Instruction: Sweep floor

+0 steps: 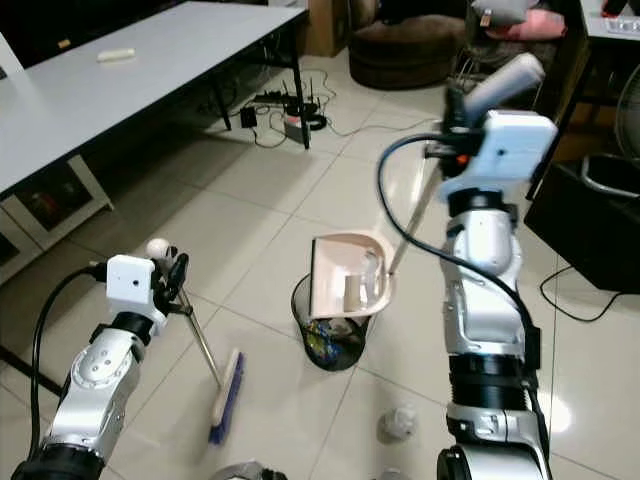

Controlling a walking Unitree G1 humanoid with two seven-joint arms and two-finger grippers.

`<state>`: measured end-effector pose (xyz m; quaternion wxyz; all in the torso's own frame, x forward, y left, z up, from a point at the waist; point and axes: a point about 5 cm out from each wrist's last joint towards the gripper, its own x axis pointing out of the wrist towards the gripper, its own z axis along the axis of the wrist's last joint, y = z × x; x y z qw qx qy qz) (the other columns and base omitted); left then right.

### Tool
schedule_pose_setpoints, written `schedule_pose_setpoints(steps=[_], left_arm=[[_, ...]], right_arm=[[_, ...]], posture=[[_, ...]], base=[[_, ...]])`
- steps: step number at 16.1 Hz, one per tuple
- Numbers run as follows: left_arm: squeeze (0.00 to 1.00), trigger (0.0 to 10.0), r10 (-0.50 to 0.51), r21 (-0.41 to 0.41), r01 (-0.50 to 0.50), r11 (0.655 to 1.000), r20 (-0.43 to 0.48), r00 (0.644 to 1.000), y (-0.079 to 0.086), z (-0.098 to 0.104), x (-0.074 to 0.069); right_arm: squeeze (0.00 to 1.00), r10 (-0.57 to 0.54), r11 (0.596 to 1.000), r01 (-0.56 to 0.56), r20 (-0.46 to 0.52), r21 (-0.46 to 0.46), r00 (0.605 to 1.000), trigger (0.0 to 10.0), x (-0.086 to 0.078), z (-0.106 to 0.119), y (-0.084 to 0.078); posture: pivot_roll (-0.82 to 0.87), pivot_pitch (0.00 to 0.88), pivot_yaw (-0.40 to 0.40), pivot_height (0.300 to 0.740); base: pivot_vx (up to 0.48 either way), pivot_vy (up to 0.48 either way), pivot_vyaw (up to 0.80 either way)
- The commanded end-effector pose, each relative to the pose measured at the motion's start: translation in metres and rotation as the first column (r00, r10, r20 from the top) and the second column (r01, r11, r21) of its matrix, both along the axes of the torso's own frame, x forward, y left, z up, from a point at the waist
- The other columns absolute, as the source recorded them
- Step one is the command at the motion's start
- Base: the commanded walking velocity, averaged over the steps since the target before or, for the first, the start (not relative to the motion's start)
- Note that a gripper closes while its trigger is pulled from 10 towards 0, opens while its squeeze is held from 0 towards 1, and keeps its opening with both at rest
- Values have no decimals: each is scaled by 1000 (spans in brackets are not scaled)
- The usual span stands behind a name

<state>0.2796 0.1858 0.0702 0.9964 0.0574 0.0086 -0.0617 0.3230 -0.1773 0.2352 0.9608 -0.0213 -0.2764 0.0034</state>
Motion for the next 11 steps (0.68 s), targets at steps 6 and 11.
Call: schedule_pose_setpoints(steps=[6,11], left_arm=[[0,10000,5,30,-6,1000,37,999,1,6,2],[0,10000,6,35,-7,999,42,999,0,6,3]], right_arm=[[0,292,929,-249,128,-273,948,10000,-5,4,67],[0,490,740,-351,103,-574,866,10000,-23,-10,113]], posture=[[-2,23,97,740],[-4,22,92,740]], base=[[0,0,0],[0,0,0]])
